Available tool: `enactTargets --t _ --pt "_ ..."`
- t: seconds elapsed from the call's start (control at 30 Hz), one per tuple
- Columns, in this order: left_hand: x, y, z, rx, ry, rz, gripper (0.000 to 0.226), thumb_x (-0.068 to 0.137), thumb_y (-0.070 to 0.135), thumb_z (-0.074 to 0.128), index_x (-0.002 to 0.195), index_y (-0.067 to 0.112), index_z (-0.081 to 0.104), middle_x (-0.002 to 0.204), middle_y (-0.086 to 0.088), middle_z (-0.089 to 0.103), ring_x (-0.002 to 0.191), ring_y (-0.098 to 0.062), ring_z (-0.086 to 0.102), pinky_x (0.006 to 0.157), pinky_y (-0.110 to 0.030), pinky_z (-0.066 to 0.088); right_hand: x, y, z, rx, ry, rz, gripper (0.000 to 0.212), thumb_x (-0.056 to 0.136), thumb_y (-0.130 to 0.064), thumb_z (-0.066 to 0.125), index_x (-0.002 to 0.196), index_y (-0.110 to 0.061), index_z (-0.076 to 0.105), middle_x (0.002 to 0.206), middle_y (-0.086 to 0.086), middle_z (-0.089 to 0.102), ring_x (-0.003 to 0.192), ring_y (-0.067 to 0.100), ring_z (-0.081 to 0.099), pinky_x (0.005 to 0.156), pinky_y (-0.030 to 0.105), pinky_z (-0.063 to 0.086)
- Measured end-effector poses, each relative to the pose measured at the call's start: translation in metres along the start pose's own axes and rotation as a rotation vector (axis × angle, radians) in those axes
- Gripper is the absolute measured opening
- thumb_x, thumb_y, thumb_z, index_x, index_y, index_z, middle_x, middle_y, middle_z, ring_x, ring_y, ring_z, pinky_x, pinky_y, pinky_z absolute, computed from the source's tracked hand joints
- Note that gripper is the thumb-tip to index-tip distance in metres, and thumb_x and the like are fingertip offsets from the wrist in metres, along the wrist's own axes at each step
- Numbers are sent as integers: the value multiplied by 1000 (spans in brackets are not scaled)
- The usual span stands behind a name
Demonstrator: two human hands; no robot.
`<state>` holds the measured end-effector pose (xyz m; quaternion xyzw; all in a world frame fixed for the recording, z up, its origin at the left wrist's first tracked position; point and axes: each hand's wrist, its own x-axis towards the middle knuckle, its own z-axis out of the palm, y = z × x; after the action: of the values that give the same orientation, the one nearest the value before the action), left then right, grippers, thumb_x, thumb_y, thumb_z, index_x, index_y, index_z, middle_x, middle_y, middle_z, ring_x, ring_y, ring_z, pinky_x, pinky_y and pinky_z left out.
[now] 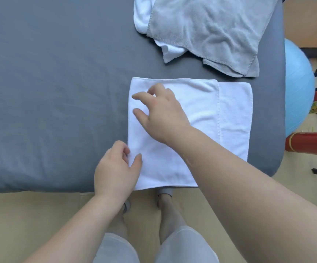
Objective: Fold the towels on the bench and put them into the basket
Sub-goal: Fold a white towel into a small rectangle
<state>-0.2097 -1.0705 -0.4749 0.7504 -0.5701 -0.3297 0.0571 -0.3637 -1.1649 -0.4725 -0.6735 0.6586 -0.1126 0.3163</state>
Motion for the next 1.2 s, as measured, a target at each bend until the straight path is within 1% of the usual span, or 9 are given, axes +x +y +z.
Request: enactTargets --t 0.1,0.17,0.33,0.47,0.57,0.77,1.0,1.13,1.2 --pt "4 -20 -3 87 -101 -86 34 79 49 72 78 25 49 67 7 57 67 -14 57 60 -36 50 15 -16 16 -151 -88 52 47 98 -53 50 143 -41 46 144 5 32 123 27 38 97 41 42" --pt "5 -25 -1 124 -158 -69 35 79 49 72 72 22 51 64 7 58 65 -14 57 57 -34 49 20 -22 27 -252 -159 98 47 99 -55 44 144 -43 44 145 5 30 123 28 34 94 41 38" --pt "14 -24 1 94 -250 -23 38 81 37 70 59 18 44 55 5 51 58 -17 54 50 -30 41 22 -29 40 -381 -92 117 32 99 -39 49 127 -25 52 141 1 33 112 29 35 80 37 29" --pt "22 -38 -12 36 -268 -26 36 79 34 72 60 16 47 55 3 52 58 -19 55 52 -33 46 28 -42 43 -279 -78 168 34 100 -34 48 130 -17 52 147 -2 34 121 29 37 83 37 29" --pt "31 -59 -33 31 -237 -39 34 78 34 73 61 17 49 56 3 53 59 -19 55 52 -31 44 37 -63 52 -159 -72 153 41 101 -33 47 139 -17 49 151 -5 31 129 27 35 86 37 30" --pt "61 -116 -90 63 -130 -78 32 79 31 72 63 12 53 57 -1 57 62 -20 57 57 -36 49 70 -132 90 -7 -95 44 52 102 -36 47 152 -24 37 156 -8 26 137 23 32 101 44 35" --pt "83 -184 -153 79 10 -173 25 79 26 71 69 12 53 62 -5 59 64 -26 58 56 -41 51 100 -211 127 -19 -181 -104 55 103 -43 46 154 -26 34 160 -10 21 140 22 32 106 45 34" --pt "82 -189 -164 78 74 -160 36 77 28 75 74 18 41 61 -4 52 58 -28 50 51 -35 41 98 -207 128 23 -259 -132 52 102 -44 50 151 -31 42 163 -10 24 145 19 31 115 41 32" --pt "77 -176 -160 70 85 -66 39 81 29 74 73 20 37 59 -1 47 56 -25 46 52 -36 39 87 -190 122 125 -157 -121 45 100 -40 55 143 -28 54 157 -4 36 141 19 36 114 37 35"
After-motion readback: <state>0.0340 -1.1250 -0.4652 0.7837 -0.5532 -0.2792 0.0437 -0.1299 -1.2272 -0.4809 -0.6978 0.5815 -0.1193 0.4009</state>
